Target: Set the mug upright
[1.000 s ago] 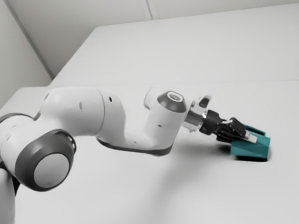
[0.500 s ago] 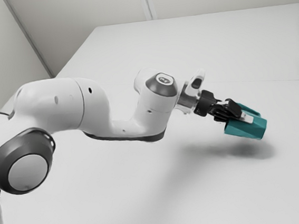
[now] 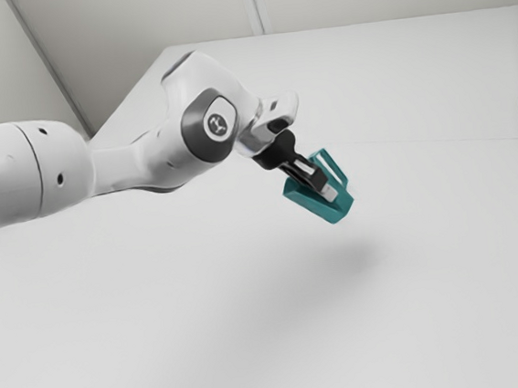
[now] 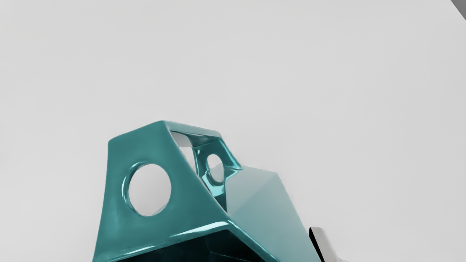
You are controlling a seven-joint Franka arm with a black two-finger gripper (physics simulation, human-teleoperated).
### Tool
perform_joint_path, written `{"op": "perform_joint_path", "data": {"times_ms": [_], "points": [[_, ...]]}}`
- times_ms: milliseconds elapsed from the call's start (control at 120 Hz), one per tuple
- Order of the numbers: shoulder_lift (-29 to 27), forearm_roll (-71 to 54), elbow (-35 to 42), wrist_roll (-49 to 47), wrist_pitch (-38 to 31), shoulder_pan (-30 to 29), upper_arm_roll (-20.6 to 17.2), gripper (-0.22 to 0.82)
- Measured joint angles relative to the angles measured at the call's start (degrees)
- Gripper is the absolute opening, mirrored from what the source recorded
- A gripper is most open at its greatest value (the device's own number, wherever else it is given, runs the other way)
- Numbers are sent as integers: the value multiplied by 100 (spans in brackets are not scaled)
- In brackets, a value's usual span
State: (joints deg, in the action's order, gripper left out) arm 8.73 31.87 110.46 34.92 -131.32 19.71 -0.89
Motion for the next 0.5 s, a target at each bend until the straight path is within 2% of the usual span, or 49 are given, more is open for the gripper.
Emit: {"op": "perform_joint_path", "data": {"times_ms": [192,500], "points": [[-403,-1281,339,-562,221,-262,107,-16],[-1358,-2668,1391,-1346,572,-594,546,-18]]}}
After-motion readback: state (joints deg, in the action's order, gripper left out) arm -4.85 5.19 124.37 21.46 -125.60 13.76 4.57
